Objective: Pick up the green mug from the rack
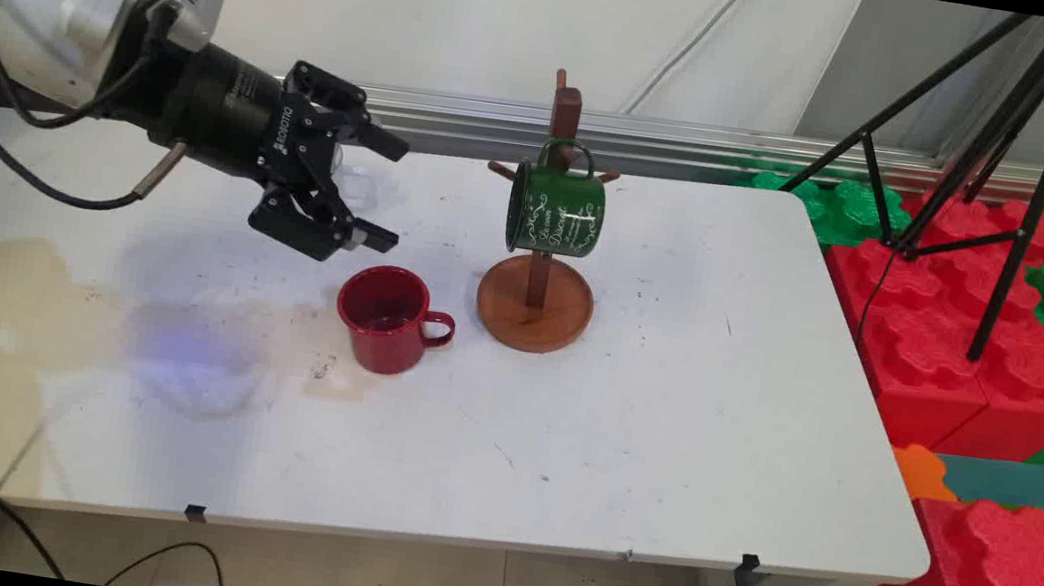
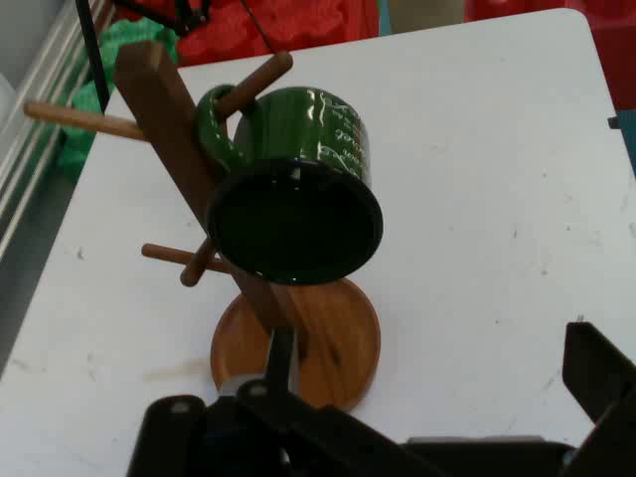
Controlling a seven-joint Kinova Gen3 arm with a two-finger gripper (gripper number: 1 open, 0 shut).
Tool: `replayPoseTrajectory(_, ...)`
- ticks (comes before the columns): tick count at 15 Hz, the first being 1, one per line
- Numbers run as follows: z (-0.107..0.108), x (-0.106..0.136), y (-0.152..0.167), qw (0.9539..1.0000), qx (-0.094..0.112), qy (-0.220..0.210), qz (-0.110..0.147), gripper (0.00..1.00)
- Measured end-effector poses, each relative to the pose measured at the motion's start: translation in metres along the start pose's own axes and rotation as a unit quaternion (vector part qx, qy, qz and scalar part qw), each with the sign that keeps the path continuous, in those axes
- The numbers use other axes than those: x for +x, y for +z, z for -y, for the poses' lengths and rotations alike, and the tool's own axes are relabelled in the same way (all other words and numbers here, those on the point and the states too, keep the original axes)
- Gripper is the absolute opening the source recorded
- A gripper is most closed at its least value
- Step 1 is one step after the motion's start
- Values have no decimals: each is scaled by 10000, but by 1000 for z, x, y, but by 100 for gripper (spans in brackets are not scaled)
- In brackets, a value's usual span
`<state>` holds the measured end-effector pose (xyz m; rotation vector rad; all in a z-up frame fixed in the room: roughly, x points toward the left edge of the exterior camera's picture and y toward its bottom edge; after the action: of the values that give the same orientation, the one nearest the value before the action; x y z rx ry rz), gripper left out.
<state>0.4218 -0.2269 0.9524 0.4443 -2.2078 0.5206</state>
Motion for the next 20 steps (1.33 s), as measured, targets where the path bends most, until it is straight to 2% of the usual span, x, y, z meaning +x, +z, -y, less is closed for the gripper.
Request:
replayPoseTrajectory(5, 5, -1, 10, 9989, -43, -473, 40, 100)
replayPoseTrajectory(11, 4, 10, 32, 9941, -210, -1066, -32, 100)
replayPoseTrajectory(14, 0, 19, 49, 9895, -265, -1421, -68, 100)
replayPoseTrajectory(20, -9, 27, 76, 9785, -180, -2057, -22, 100)
